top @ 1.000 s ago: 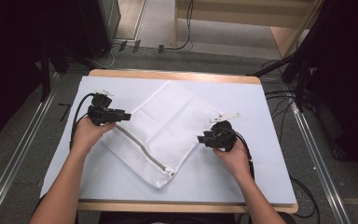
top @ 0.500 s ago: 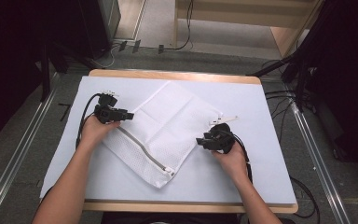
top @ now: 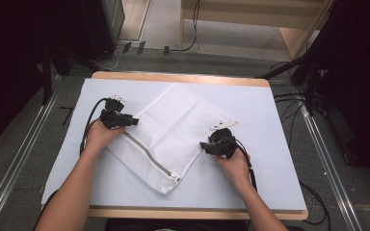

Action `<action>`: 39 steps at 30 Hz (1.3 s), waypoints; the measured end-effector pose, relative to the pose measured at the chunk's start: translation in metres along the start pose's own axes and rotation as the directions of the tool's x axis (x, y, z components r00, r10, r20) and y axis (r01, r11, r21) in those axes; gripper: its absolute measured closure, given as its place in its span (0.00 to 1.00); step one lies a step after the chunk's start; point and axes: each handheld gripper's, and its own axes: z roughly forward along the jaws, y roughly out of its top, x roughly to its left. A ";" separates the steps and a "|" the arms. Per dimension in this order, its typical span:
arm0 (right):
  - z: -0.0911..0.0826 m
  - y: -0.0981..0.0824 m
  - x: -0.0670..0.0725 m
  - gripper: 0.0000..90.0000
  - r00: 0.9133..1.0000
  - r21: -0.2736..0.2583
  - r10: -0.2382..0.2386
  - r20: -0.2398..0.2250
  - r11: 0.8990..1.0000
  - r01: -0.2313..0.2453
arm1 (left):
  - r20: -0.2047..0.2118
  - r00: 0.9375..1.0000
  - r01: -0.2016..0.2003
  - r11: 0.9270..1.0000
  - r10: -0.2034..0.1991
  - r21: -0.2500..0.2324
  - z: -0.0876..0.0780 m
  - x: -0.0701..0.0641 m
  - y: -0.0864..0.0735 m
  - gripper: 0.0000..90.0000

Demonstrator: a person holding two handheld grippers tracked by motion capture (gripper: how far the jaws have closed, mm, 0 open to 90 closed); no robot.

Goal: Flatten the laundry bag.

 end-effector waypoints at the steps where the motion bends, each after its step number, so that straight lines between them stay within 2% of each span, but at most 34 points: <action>1: 0.000 0.000 0.000 0.70 1.000 0.000 0.000 0.000 1.000 0.000 | -0.003 1.000 -0.001 1.000 0.001 -0.001 0.000 -0.001 0.000 0.70; 5: 0.001 0.001 0.002 0.80 1.000 -0.005 -0.002 -0.008 1.000 0.002 | 0.011 1.000 0.003 1.000 -0.003 0.010 0.000 -0.001 -0.001 0.81; 9: 0.002 0.001 0.000 0.89 1.000 -0.005 0.002 -0.022 1.000 -0.002 | 0.002 1.000 0.002 1.000 -0.002 0.016 0.001 -0.002 -0.001 0.89; 13: 0.002 0.001 -0.003 0.98 0.998 0.002 0.031 -0.056 1.000 -0.031 | 0.008 1.000 0.008 0.999 -0.008 0.031 0.001 -0.002 0.000 0.98; 17: 0.002 0.004 -0.004 1.00 0.997 0.018 0.033 -0.066 0.999 -0.032 | 0.011 1.000 0.000 0.999 0.000 0.034 0.001 -0.003 0.000 1.00; 19: 0.002 0.005 -0.006 1.00 0.996 0.020 0.037 -0.075 0.999 -0.036 | 0.027 0.999 0.028 0.999 -0.029 0.036 0.000 -0.001 0.000 1.00; 24: 0.000 0.006 -0.009 1.00 0.995 0.023 0.054 -0.079 0.998 -0.052 | 0.051 0.997 0.060 0.997 -0.062 0.037 0.000 0.000 -0.001 1.00; 31: -0.001 0.008 -0.020 1.00 0.994 0.021 0.081 -0.076 0.997 -0.080 | 0.060 0.997 0.053 0.998 -0.056 0.042 -0.004 -0.006 -0.001 1.00; 34: -0.001 0.011 -0.025 1.00 0.993 0.019 0.090 -0.072 0.996 -0.089 | 0.068 0.995 0.066 0.998 -0.067 0.019 -0.008 -0.009 -0.005 1.00; 39: 0.001 0.015 -0.033 1.00 0.991 0.018 0.106 -0.076 0.994 -0.105 | 0.065 0.995 0.078 0.997 -0.079 0.019 -0.013 -0.013 -0.011 1.00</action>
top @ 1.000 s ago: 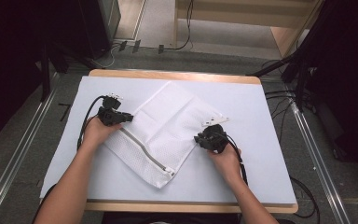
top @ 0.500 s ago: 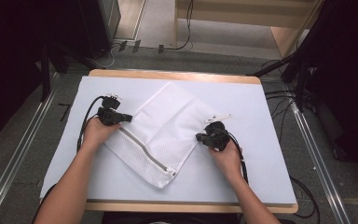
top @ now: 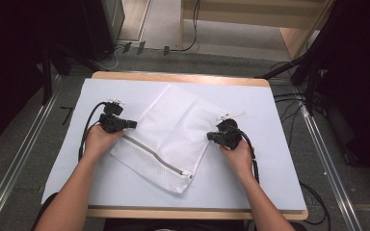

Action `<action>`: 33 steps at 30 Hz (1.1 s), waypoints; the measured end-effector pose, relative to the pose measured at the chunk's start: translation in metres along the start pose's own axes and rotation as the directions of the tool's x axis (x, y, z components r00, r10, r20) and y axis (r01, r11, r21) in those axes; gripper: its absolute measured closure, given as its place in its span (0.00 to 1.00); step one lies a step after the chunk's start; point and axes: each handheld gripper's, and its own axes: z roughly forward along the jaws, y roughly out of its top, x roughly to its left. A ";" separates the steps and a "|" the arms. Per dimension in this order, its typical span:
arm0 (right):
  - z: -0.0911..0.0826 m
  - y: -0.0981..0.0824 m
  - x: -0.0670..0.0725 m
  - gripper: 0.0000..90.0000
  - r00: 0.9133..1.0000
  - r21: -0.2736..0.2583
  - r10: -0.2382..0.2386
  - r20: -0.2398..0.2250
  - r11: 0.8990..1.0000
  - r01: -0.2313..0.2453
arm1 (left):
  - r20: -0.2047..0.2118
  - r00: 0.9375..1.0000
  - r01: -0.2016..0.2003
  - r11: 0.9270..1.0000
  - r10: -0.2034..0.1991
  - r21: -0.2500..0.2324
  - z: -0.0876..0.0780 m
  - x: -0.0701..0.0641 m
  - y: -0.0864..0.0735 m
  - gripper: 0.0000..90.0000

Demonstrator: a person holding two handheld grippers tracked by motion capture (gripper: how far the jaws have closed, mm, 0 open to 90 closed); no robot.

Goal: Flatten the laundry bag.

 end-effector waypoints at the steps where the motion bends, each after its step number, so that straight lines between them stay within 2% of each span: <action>1: 0.000 0.001 -0.001 1.00 1.000 -0.002 -0.002 0.003 1.000 0.002 | 0.004 1.000 -0.002 1.000 0.002 -0.005 -0.002 -0.001 -0.002 1.00; 8: 0.005 0.012 -0.012 1.00 1.000 0.002 0.018 -0.002 1.000 -0.018 | -0.003 1.000 -0.005 1.000 0.005 -0.007 -0.007 -0.009 -0.014 1.00; 16: 0.011 0.021 -0.019 1.00 1.000 0.005 0.021 -0.006 1.000 -0.021 | -0.010 1.000 0.002 0.999 -0.003 -0.033 -0.015 -0.019 -0.026 1.00; 20: 0.014 0.027 -0.021 1.00 1.000 0.004 0.016 -0.011 1.000 -0.016 | -0.019 1.000 0.000 1.000 0.000 -0.029 -0.017 -0.023 -0.031 1.00; 22: 0.016 0.029 -0.023 1.00 1.000 0.009 0.022 -0.021 1.000 -0.022 | -0.023 1.000 0.005 1.000 -0.006 -0.031 -0.018 -0.024 -0.034 1.00; 23: 0.016 0.032 -0.024 1.00 0.999 0.006 0.032 -0.042 0.999 -0.032 | -0.025 1.000 0.006 1.000 -0.007 -0.030 -0.019 -0.024 -0.035 1.00; 28: 0.017 0.041 -0.025 1.00 0.999 0.011 0.015 -0.032 1.000 -0.015 | -0.018 1.000 0.011 0.999 -0.012 -0.035 -0.022 -0.029 -0.039 1.00; 33: 0.027 0.052 -0.024 1.00 1.000 0.014 -0.004 -0.010 1.000 0.004 | -0.021 1.000 0.003 1.000 -0.003 -0.025 -0.022 -0.032 -0.041 0.99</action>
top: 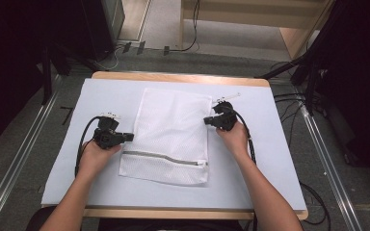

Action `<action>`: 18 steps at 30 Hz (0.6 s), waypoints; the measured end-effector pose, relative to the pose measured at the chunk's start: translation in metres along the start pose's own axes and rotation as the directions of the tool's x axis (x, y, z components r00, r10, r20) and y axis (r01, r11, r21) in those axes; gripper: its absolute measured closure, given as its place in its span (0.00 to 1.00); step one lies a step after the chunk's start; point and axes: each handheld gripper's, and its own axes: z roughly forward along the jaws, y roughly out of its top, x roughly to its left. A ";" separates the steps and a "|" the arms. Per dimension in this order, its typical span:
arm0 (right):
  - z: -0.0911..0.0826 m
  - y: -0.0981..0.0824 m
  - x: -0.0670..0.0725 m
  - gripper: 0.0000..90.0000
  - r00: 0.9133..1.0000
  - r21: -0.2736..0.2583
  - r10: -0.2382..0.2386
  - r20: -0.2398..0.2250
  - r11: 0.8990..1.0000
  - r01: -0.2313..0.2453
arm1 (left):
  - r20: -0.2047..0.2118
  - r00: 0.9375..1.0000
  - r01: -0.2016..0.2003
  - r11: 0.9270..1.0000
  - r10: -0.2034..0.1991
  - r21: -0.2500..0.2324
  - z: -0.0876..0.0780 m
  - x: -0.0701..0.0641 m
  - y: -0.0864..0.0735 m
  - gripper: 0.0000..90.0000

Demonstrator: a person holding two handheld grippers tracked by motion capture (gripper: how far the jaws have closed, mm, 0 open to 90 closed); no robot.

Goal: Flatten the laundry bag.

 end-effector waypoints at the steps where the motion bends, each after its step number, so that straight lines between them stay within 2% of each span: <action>1: 0.002 0.001 0.000 1.00 1.000 -0.004 -0.002 0.004 1.000 0.002 | 0.001 1.000 0.001 1.000 -0.001 0.001 0.000 0.000 -0.001 0.99; 7: 0.010 0.004 -0.004 1.00 1.000 -0.028 0.026 0.003 0.999 -0.026 | -0.007 1.000 0.005 1.000 -0.005 -0.002 0.001 0.003 -0.002 0.98; 14: 0.012 0.002 -0.004 0.98 1.000 -0.024 0.023 0.006 0.999 -0.023 | -0.012 1.000 0.017 1.000 -0.017 0.004 0.005 0.008 -0.001 0.96; 18: 0.009 0.001 -0.003 0.92 1.000 -0.029 0.020 0.012 0.999 -0.020 | -0.004 1.000 0.028 1.000 -0.028 -0.001 0.003 0.008 0.000 0.89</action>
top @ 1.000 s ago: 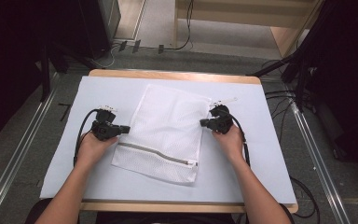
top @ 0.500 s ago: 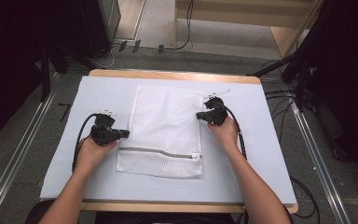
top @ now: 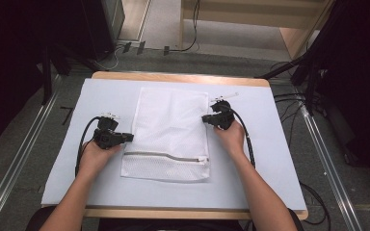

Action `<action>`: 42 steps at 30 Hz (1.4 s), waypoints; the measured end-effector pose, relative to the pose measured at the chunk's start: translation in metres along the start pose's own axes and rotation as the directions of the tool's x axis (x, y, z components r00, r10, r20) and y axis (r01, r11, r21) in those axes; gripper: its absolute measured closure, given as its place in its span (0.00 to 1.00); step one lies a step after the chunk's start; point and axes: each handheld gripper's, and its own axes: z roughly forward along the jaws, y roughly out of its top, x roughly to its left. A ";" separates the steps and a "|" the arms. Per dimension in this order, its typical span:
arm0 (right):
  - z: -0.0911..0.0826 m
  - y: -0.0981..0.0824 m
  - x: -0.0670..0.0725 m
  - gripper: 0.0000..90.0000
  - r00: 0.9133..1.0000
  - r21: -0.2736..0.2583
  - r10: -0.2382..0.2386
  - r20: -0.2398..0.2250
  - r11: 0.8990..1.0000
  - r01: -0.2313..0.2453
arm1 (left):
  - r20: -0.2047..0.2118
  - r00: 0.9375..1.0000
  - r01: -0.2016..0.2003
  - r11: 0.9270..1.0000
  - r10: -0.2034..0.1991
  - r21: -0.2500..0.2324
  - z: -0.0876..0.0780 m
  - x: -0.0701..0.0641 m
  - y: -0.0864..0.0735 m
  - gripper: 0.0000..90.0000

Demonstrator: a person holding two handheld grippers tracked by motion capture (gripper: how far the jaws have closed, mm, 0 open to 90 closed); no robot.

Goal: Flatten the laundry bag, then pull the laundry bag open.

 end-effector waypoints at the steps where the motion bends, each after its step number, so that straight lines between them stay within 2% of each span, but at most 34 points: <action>1: -0.002 0.000 0.000 0.89 1.000 -0.001 -0.003 0.001 1.000 0.003 | 0.002 1.000 -0.003 1.000 0.003 0.002 -0.001 0.000 0.001 0.87; 6: -0.013 -0.002 0.003 0.81 1.000 -0.021 -0.022 0.004 1.000 0.022 | -0.017 1.000 -0.004 1.000 0.003 -0.014 -0.007 0.000 0.005 0.76; 10: -0.022 -0.003 0.005 0.77 1.000 -0.029 -0.031 -0.003 0.999 0.031 | 0.009 1.000 0.010 0.999 -0.010 -0.033 -0.013 -0.001 0.008 0.69; 15: -0.029 -0.007 0.008 0.76 0.999 -0.034 -0.039 -0.016 0.999 0.038 | 0.021 1.000 -0.010 1.000 0.011 -0.026 -0.014 -0.006 0.011 0.62; 19: -0.032 -0.010 0.010 0.76 0.999 -0.035 -0.040 -0.022 0.999 0.039 | 0.031 0.999 -0.024 0.999 0.025 -0.034 -0.015 -0.013 0.014 0.60; 24: -0.036 -0.013 0.012 0.76 0.998 -0.033 -0.051 -0.026 0.998 0.050 | 0.050 0.997 -0.052 0.998 0.053 -0.020 -0.011 -0.021 0.018 0.57; 31: -0.038 -0.015 0.014 0.77 0.998 -0.030 -0.049 -0.035 0.998 0.048 | 0.068 0.995 -0.071 0.997 0.072 -0.014 -0.007 -0.028 0.022 0.54; 42: -0.052 -0.032 0.027 0.73 0.995 -0.016 -0.077 -0.070 0.997 0.076 | 0.107 0.986 -0.124 0.992 0.124 -0.006 0.002 -0.045 0.030 0.49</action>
